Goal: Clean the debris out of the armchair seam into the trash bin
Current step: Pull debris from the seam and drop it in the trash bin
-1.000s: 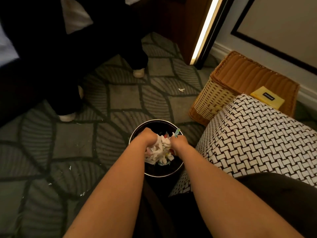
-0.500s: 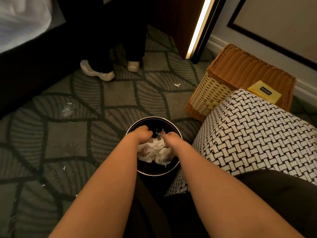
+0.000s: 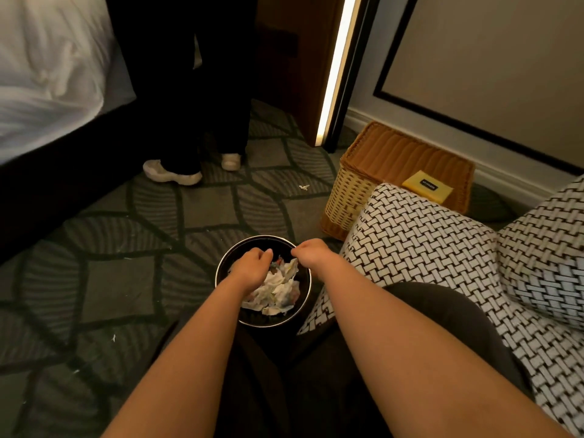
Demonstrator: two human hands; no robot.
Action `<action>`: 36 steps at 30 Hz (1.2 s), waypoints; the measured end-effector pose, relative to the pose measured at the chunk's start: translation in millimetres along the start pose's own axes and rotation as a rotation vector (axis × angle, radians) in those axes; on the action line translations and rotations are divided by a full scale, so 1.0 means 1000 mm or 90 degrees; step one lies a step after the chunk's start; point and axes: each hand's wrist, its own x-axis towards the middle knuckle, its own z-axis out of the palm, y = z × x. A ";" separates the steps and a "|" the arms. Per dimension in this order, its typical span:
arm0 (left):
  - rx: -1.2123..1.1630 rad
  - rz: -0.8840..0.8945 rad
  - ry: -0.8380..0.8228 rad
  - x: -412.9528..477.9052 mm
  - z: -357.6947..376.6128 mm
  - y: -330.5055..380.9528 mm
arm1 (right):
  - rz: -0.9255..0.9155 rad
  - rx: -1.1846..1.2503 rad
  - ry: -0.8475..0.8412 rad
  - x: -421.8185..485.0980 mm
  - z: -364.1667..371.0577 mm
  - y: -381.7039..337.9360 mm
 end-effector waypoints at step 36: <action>0.266 0.523 -0.474 -0.303 0.222 0.169 | 0.005 0.032 0.338 -0.334 -0.209 0.319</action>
